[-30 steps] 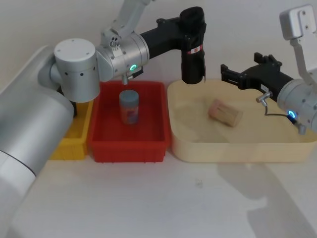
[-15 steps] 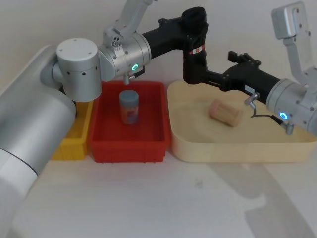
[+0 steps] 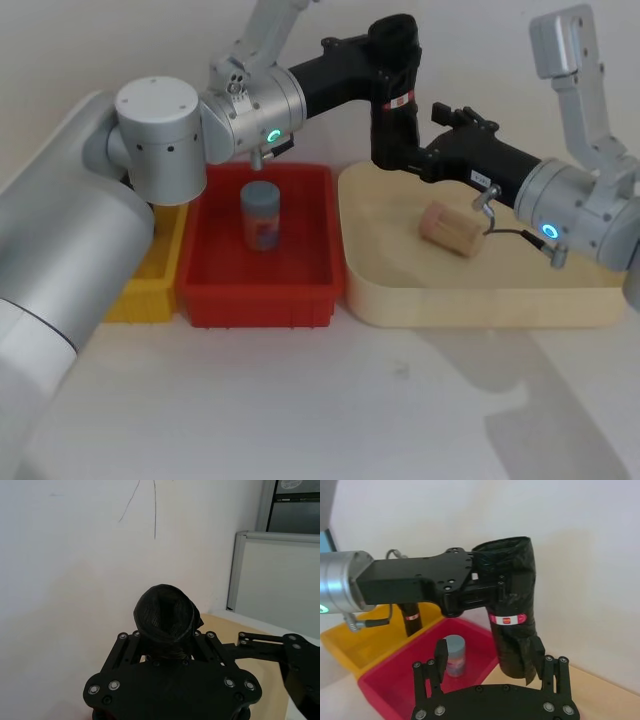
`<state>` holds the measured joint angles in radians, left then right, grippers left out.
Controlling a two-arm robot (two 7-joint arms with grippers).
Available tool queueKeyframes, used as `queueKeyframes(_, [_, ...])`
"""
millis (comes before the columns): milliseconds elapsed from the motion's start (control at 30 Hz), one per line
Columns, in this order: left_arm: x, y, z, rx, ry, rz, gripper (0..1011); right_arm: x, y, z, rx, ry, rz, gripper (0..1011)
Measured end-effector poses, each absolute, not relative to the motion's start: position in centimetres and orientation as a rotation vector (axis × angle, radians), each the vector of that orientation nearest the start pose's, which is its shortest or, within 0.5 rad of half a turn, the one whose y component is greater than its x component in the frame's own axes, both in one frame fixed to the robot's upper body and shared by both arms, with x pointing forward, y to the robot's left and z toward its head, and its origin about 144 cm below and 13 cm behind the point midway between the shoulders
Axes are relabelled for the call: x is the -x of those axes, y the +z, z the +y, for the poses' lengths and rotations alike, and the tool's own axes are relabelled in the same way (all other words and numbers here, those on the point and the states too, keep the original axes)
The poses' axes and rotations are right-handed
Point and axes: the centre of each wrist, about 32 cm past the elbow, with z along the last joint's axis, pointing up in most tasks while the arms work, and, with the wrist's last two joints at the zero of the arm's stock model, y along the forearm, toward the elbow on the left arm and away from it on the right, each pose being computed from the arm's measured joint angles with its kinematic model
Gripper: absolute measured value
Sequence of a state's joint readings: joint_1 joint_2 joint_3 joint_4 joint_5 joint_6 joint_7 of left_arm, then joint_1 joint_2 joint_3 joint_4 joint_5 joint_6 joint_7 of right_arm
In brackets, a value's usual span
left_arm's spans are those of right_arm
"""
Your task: Pick up the garbage bag with the one hand and transfer it to the other hand.
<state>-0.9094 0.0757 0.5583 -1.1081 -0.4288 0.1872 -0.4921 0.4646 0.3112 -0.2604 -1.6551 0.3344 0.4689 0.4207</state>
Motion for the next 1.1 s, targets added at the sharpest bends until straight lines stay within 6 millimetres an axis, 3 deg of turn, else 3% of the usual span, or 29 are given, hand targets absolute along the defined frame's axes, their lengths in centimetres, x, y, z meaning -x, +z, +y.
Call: queueKeyframes(1100, [-63.9, 135.8, 10.6, 0.036, 0.617, -0.137, 345, -57.7, 131.3, -20.2, 0.179, -1.000, -0.125, 1000])
